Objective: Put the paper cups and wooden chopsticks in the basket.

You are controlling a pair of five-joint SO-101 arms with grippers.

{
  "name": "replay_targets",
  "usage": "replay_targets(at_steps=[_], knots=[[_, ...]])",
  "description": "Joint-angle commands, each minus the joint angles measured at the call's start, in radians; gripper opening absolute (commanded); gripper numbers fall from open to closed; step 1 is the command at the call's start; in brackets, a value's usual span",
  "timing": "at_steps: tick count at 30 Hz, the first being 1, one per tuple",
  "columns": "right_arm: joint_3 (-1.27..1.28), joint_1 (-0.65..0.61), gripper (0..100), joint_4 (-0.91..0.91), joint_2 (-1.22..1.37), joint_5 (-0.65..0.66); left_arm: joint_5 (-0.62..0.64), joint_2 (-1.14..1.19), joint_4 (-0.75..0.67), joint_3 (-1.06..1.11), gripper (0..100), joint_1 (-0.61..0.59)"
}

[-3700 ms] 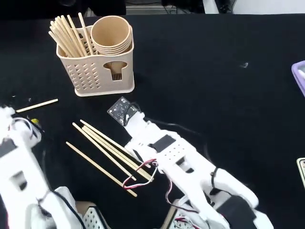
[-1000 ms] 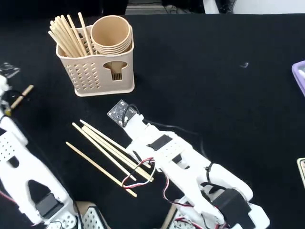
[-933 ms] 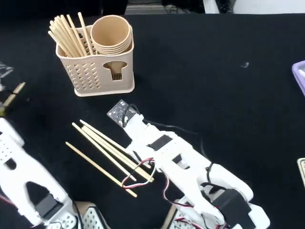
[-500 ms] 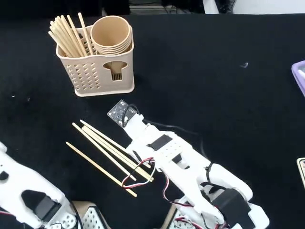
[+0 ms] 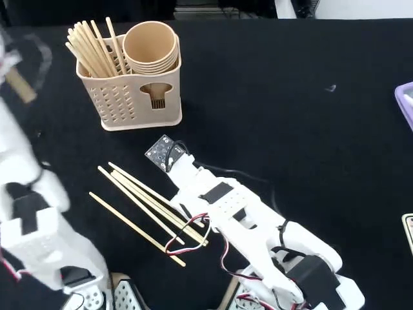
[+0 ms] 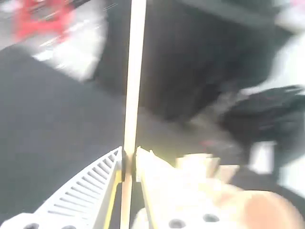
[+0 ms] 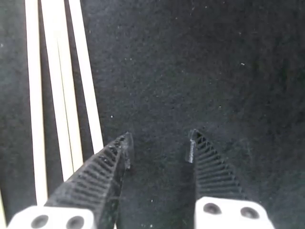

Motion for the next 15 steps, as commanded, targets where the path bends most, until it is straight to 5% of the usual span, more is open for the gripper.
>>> replay_targets(at_steps=[1,15], knots=[[-0.045,0.015,19.1,-0.02,0.002,0.011,0.086,-0.017,-0.115,-0.004,3,0.142],[-0.05,0.015,19.1,-0.02,-0.004,0.011,0.089,0.275,-0.302,-0.015,3,0.225]])
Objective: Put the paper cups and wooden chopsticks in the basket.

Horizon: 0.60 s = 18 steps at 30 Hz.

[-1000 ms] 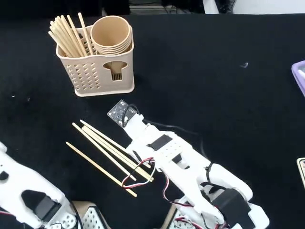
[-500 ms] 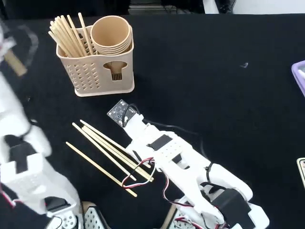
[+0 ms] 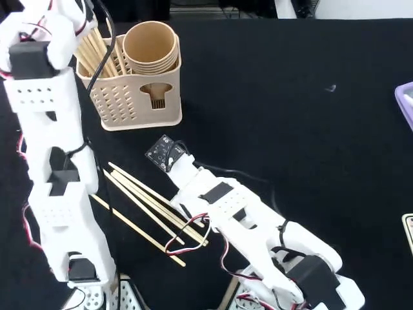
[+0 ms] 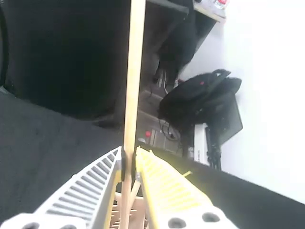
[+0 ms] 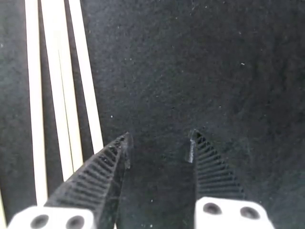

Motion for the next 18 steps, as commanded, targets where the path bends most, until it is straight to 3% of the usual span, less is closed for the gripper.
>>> replay_targets(at_steps=[1,14,18], knots=[[-0.05,0.015,19.1,-0.02,-0.004,0.011,0.009,0.006,-0.025,-0.015,3,0.013],[-0.051,0.011,19.1,-0.02,-0.004,0.011,0.006,0.075,-0.038,-0.016,3,0.015],[-0.051,0.011,19.1,-0.02,-0.004,0.011,-0.083,0.078,-0.028,-0.005,5,0.016]])
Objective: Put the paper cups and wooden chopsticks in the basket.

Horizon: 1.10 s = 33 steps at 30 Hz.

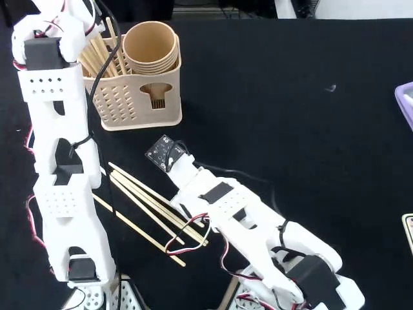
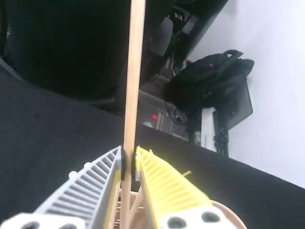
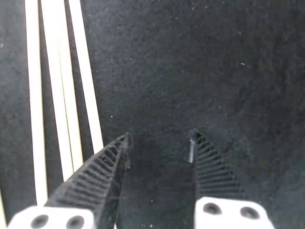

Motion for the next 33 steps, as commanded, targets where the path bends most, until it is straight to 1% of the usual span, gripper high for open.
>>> replay_targets(at_steps=[1,3,5,10,14,17,18,20,24,26,28,30,33], knots=[[-0.051,0.011,19.1,-0.02,-0.004,0.011,-0.084,-0.011,0.006,-0.005,9,0.015],[-0.051,0.011,19.1,-0.02,-0.004,0.011,-0.107,-0.011,0.029,-0.005,15,0.012],[-0.051,0.011,19.1,-0.02,-0.004,0.011,-0.107,-0.011,0.048,-0.005,19,0.005],[-0.051,0.011,19.1,-0.02,-0.004,0.011,-0.114,-0.026,0.106,-0.03,18,0.005],[-0.051,0.011,19.1,-0.02,-0.002,0.011,-0.115,-0.068,0.244,-0.189,18,-0.002],[-0.051,0.011,19.1,-0.02,-0.002,0.011,-0.115,-0.08,0.374,-0.312,18,-0.002],[-0.051,0.011,19.1,-0.02,-0.004,0.011,-0.117,-0.083,0.414,-0.325,18,-0.002],[-0.051,0.011,19.1,-0.02,-0.004,0.011,-0.117,-0.112,0.43,-0.298,18,-0.027],[-0.05,0.009,19.1,-0.014,-0.005,0.011,-0.114,-0.198,0.43,-0.189,10,-0.15],[-0.051,0.009,19.1,-0.014,-0.005,0.011,-0.114,-0.255,0.43,-0.104,6,-0.185],[-0.051,0.008,19.1,-0.014,-0.005,0.011,-0.118,-0.344,0.43,0.013,4,-0.211],[-0.051,0.008,19.1,-0.012,-0.008,0.011,-0.153,-0.451,0.43,0.2,4,-0.232],[-0.048,0.008,19.1,0.015,-0.053,0.011,-0.245,-0.654,0.427,0.539,4,-0.242]])
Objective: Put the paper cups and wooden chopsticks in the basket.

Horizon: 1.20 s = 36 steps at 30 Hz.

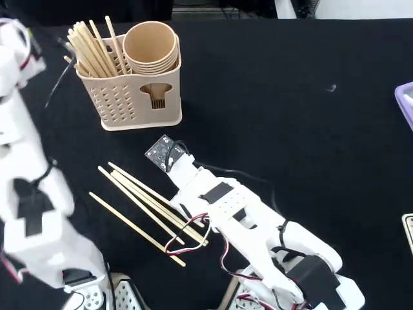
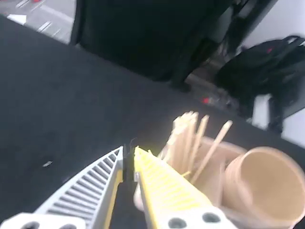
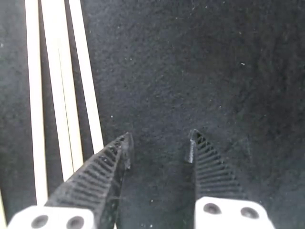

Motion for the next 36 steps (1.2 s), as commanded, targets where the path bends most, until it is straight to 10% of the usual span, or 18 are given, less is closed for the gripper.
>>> replay_targets(at_steps=[1,17,26,36], knots=[[-0.048,0.008,19.3,0.046,-0.082,0.011,-0.103,-0.269,-0.002,0.443,4,-0.022],[0.036,-0.203,19.6,0.109,-0.262,0.025,-0.123,-0.861,-0.769,2.0,22,-0.16],[-0.189,-0.212,26.6,0.13,0.18,0.084,-0.003,-0.957,-1.01,2.296,21,-0.159],[-0.228,-0.204,6.6,0.158,0.22,0.095,-0.002,-0.957,-1.137,2.413,21,-0.157]])
